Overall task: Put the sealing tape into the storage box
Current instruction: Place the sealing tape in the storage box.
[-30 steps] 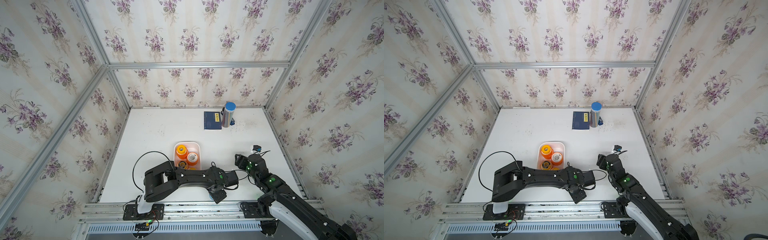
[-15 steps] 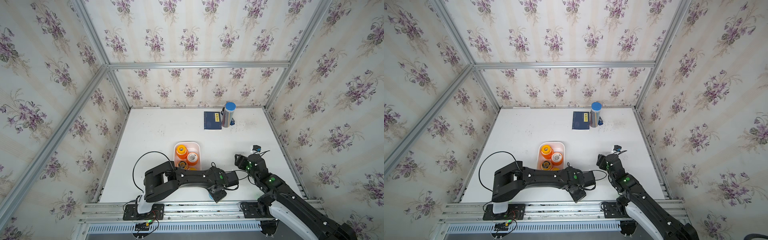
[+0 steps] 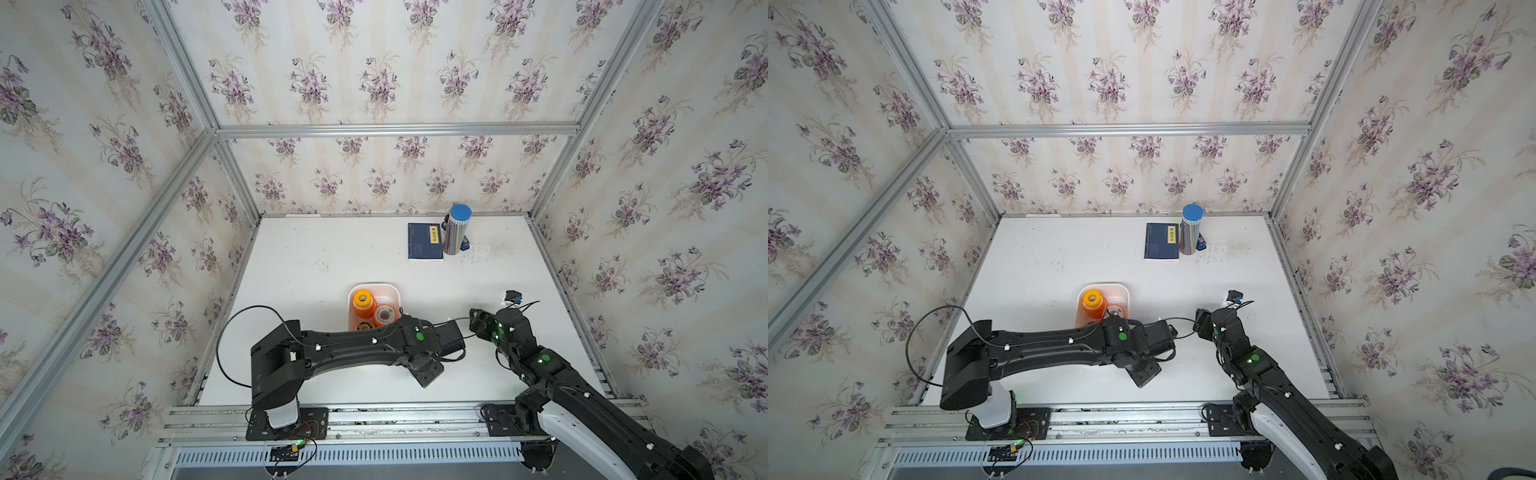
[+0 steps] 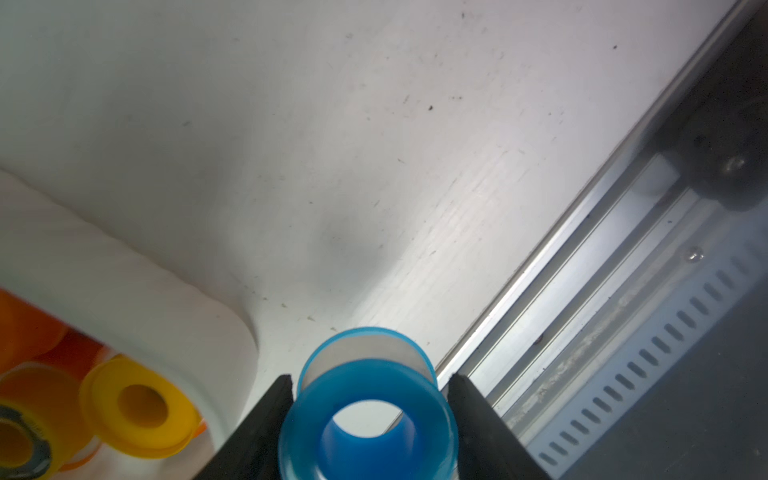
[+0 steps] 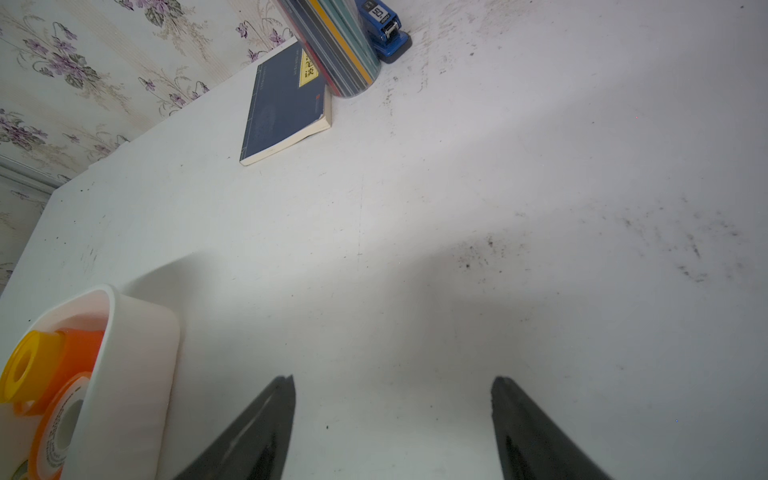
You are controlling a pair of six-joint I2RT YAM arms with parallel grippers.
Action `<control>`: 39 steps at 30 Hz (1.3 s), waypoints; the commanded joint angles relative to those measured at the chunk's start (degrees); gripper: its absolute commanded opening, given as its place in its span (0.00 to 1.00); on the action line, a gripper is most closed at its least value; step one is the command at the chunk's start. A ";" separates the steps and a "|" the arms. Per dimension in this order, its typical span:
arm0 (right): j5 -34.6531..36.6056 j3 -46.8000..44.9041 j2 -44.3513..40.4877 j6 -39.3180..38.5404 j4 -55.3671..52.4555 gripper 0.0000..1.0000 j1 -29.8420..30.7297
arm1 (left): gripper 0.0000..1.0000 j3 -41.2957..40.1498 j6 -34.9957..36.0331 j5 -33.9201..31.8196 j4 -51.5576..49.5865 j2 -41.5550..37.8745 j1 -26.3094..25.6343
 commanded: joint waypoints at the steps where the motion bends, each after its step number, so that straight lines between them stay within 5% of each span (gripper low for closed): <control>1: 0.02 0.33 0.16 -0.03 1.07 0.78 -0.04 | 0.58 -0.16 2.26 -1.20 -3.28 -3.47 3.25; 15: -0.29 0.47 0.64 -0.05 1.31 0.78 -0.02 | 0.58 0.99 7.33 4.75 -3.04 -4.71 24.09; 39: -0.65 0.49 1.30 -0.25 1.60 0.78 -0.04 | 0.57 0.28 8.03 2.67 3.97 2.93 28.92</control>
